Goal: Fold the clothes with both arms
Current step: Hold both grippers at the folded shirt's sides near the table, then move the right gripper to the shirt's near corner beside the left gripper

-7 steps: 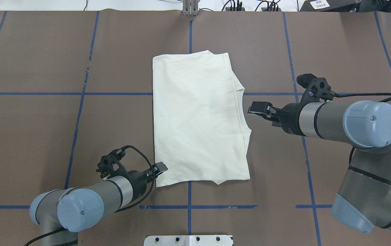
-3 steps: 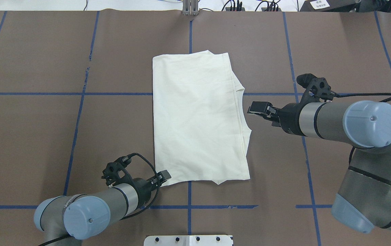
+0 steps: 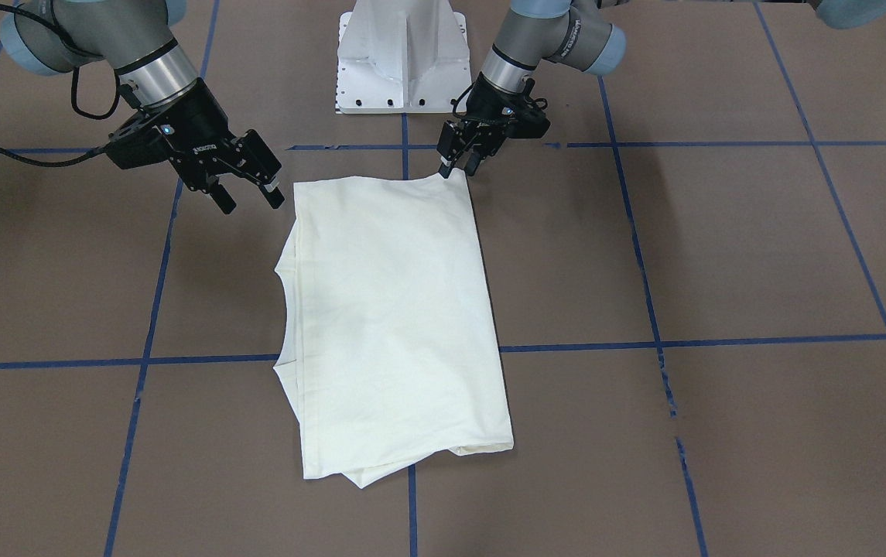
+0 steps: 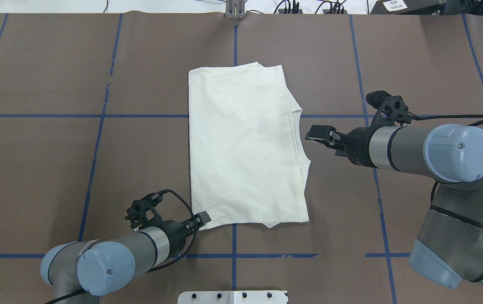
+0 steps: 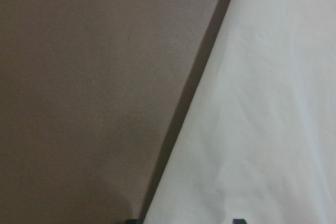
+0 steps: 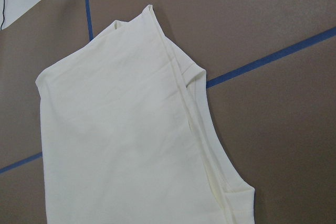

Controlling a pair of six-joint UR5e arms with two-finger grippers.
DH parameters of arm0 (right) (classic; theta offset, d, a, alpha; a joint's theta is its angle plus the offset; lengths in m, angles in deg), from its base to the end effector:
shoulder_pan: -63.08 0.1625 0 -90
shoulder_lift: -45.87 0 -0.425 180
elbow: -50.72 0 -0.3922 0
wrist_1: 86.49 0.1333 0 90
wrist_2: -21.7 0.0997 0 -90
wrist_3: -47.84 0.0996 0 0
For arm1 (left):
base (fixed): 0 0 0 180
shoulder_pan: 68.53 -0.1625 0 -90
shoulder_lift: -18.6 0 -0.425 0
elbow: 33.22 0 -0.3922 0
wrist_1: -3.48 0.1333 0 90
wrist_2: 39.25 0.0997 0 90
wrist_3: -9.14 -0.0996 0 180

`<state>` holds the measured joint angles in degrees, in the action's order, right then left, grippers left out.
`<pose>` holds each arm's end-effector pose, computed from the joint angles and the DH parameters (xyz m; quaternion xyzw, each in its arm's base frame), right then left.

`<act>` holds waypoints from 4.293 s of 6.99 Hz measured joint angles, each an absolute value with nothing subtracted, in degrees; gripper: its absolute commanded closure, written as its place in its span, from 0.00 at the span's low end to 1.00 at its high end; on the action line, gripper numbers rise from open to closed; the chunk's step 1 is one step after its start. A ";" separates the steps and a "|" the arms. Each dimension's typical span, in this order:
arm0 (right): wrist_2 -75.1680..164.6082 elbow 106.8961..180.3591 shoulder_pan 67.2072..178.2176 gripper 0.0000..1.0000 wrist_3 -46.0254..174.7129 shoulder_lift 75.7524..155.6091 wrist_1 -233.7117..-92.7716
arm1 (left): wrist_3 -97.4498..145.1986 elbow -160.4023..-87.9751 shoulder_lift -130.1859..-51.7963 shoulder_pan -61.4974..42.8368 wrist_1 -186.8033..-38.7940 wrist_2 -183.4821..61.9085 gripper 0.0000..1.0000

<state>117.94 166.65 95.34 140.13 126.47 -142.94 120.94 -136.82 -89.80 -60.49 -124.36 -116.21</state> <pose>-0.3724 -0.3799 0.2977 0.1027 -0.5571 0.2152 0.7955 0.5646 -0.2371 0.2978 0.0243 0.5758 -0.2726 0.7704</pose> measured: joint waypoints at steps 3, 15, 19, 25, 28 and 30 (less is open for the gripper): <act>117.94 166.65 95.34 0.00 140.13 126.38 -142.94 | 120.35 -136.35 -90.01 -60.57 -124.32 -116.31 0.32; 107.41 166.49 86.44 0.12 157.73 117.22 -159.29 | 120.59 -137.14 -90.40 -60.53 -124.46 -115.98 1.00; 101.79 165.23 77.40 0.13 168.05 114.36 -170.86 | 120.61 -137.54 -90.54 -60.12 -124.49 -115.82 1.00; 98.72 159.78 73.44 0.12 171.83 114.48 -172.52 | 120.59 -138.31 -90.51 -60.00 -124.51 -115.89 1.00; 97.73 158.92 72.85 0.14 171.93 114.08 -172.21 | 120.59 -138.37 -90.49 -60.00 -124.57 -115.92 1.00; 96.74 158.33 72.63 0.24 172.47 113.79 -171.94 | 120.57 -138.47 -90.50 -60.00 -124.57 -115.92 1.00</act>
